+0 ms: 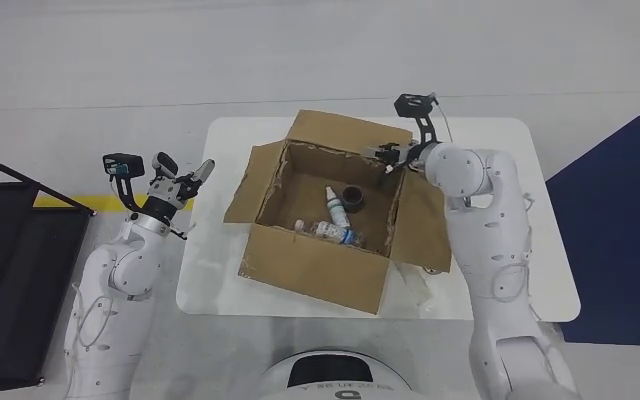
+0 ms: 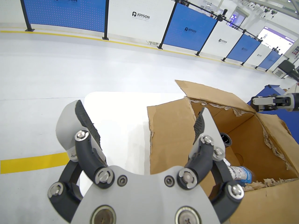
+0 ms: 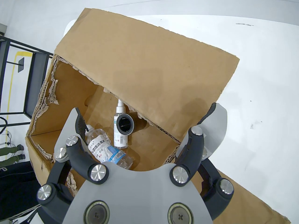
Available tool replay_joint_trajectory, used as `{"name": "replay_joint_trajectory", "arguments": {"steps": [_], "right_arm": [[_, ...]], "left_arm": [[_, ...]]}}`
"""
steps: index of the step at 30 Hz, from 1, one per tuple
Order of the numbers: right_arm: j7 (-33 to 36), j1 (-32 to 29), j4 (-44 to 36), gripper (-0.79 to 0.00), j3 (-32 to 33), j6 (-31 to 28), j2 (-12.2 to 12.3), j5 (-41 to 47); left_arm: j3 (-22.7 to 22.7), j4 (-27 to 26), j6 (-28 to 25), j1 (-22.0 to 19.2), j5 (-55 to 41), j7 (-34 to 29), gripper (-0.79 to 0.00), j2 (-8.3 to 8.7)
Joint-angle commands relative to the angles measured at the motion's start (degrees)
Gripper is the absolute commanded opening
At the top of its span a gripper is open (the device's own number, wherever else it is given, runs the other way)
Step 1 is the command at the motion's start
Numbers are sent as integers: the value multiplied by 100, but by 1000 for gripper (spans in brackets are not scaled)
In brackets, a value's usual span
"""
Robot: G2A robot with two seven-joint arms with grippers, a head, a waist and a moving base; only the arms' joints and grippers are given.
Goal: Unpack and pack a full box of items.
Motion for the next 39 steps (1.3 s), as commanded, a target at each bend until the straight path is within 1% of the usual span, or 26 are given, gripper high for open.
{"name": "replay_joint_trajectory", "arguments": {"steps": [1,7,11,15,20,23,25,26,36,37,38,39], "right_arm": [[14,95,84,0,-153,-32,-11,52],[45,254,130,0,-522,-39,-44,359],[-6,248,0,0,-638,149,-36,226],[-62,-113,-553,0,-151,217,58,291],[-26,-1142,-1735,0,922,7,223,601],[-90,-1701,-2104,0,1477,-215,293,874],[-163,-1969,-2261,0,1723,-348,323,1082],[-173,-2062,-2314,0,1774,-424,335,1167],[-227,-2097,-2306,0,1772,-417,336,1175],[-209,-2164,-2303,0,1770,-446,345,1213],[-36,-2240,-2267,0,1774,-501,364,1226],[74,-2266,-2272,0,1825,-454,387,1084]], "left_arm": [[0,0,0,0,0,0,0,0],[0,0,0,0,0,0,0,0],[0,0,0,0,0,0,0,0],[0,0,0,0,0,0,0,0],[0,0,0,0,0,0,0,0],[0,0,0,0,0,0,0,0],[0,0,0,0,0,0,0,0],[0,0,0,0,0,0,0,0],[0,0,0,0,0,0,0,0],[0,0,0,0,0,0,0,0],[0,0,0,0,0,0,0,0],[0,0,0,0,0,0,0,0]]}}
